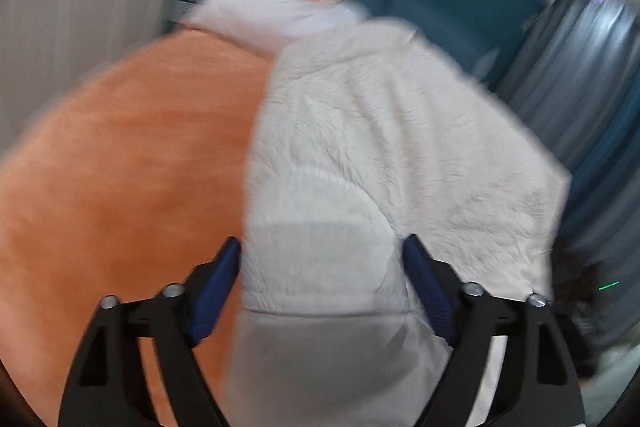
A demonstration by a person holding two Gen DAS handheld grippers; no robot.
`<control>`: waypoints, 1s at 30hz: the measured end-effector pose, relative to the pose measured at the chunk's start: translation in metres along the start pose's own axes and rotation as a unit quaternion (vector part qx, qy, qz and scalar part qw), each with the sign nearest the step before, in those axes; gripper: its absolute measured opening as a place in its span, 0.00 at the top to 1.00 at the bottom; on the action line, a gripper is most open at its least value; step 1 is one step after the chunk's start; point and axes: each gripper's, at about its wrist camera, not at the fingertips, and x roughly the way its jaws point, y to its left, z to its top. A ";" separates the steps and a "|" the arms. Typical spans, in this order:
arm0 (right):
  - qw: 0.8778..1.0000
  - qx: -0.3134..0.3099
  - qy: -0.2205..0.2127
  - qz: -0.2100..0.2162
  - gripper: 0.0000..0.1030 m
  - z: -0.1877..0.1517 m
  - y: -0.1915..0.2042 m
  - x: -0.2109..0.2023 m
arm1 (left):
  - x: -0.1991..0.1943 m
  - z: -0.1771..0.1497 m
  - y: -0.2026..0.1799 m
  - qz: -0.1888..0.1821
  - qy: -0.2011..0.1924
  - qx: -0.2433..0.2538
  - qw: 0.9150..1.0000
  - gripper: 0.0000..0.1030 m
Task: Fold large clothes
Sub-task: 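Press the folded bundle flat with both tools and release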
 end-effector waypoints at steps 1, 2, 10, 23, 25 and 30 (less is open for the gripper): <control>0.999 0.006 0.015 -0.042 0.52 -0.003 -0.009 0.007 | 0.010 -0.005 0.003 0.034 0.023 0.013 0.999 0.27; 0.997 0.023 0.028 -0.073 0.56 -0.010 -0.023 0.009 | 0.020 -0.015 0.009 0.065 0.050 0.023 0.996 0.30; 0.981 -0.141 -0.050 -0.121 0.75 0.002 0.064 -0.036 | -0.010 -0.023 0.008 0.076 -0.005 0.002 0.997 0.28; 0.944 -0.200 0.013 -0.260 0.73 0.030 0.073 0.093 | 0.072 0.004 0.016 0.098 0.049 -0.017 0.994 0.14; 0.949 -0.191 0.009 -0.251 0.72 0.017 0.052 0.097 | 0.077 0.000 0.019 0.093 0.043 -0.020 0.995 0.07; 0.950 -0.197 -0.005 -0.241 0.71 0.006 0.044 0.105 | 0.090 -0.012 0.028 0.066 0.051 -0.047 0.995 0.05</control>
